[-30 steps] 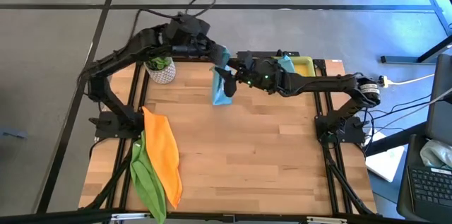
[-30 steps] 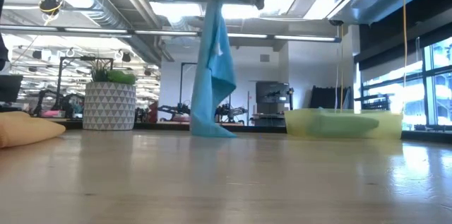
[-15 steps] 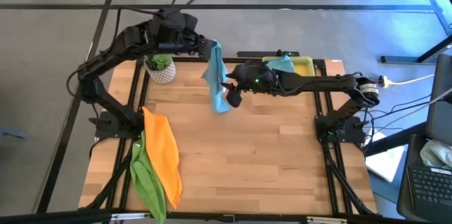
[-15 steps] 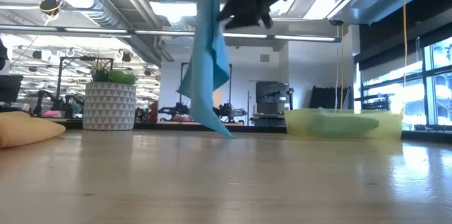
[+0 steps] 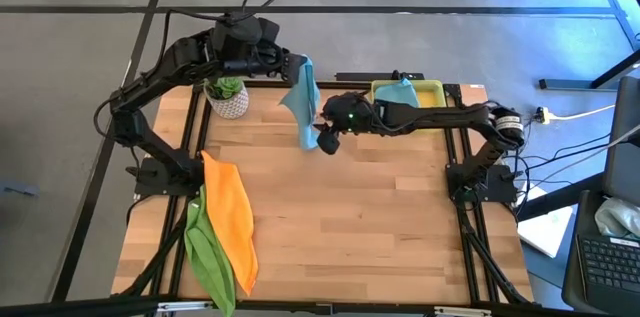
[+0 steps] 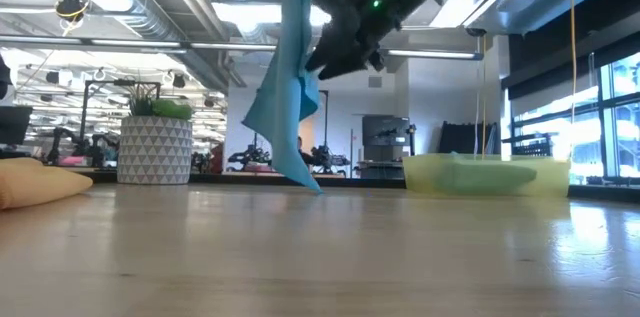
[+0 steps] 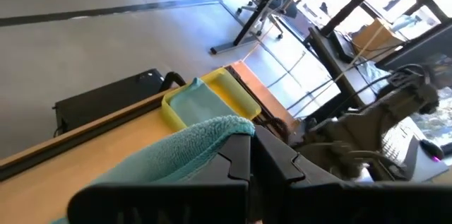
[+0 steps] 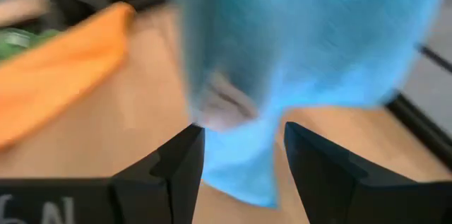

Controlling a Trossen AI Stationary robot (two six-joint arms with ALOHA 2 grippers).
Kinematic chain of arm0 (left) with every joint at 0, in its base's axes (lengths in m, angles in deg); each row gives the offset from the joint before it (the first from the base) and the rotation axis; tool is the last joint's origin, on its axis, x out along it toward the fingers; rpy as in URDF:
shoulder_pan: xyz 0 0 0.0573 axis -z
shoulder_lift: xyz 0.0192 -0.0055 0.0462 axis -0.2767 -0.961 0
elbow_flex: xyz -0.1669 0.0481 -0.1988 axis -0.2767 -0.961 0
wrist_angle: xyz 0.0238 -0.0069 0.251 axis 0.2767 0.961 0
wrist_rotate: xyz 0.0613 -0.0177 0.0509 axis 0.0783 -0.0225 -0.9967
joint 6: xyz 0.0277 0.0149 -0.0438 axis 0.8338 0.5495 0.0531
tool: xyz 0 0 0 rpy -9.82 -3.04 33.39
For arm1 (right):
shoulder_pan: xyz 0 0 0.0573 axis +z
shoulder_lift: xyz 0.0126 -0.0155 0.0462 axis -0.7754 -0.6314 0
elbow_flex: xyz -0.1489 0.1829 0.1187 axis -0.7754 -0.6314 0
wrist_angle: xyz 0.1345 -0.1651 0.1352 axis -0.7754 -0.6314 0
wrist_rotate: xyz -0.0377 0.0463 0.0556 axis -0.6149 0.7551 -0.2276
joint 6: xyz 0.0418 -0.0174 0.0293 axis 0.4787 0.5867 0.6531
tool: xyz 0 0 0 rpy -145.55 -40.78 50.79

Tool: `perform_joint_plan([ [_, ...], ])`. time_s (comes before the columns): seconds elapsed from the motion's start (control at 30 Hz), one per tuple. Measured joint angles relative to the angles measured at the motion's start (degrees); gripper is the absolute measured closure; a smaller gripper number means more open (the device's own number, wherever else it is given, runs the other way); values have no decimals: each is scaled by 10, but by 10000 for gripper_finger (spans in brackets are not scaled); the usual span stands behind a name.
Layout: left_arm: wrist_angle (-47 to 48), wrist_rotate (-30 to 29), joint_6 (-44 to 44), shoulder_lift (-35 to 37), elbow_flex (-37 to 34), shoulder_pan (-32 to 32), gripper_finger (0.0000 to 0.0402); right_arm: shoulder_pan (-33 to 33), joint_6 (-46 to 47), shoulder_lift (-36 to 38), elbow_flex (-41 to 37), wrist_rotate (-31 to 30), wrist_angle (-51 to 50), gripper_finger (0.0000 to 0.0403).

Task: Fold microfiber towels
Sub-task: Fold the right blue microfiber towel

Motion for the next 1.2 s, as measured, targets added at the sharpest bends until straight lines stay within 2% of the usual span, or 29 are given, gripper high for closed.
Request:
perform_joint_plan([
  [0.13,0,-17,1,0,0,-1,401,4,41,30,0,47,7,206],
  [0.2,0,-18,1,0,0,-3,401,8,56,38,0,49,9,206],
  [0.33,-3,-18,0,0,0,-3,401,9,58,42,0,8,31,206],
  [0.53,-3,-21,0,-2,0,2,401,4,81,42,0,-20,94,206],
  [0.67,-3,-28,0,-2,0,8,401,2,79,41,0,-71,84,206],
  [0.9,-2,-30,-1,-2,0,14,401,-12,41,28,1,-104,26,208],
  [1.07,-3,-29,-3,-2,0,26,401,-29,26,28,1,-110,1,244],
  [1.2,-3,-29,0,-2,0,29,402,-42,-6,28,1,-84,-7,303],
])
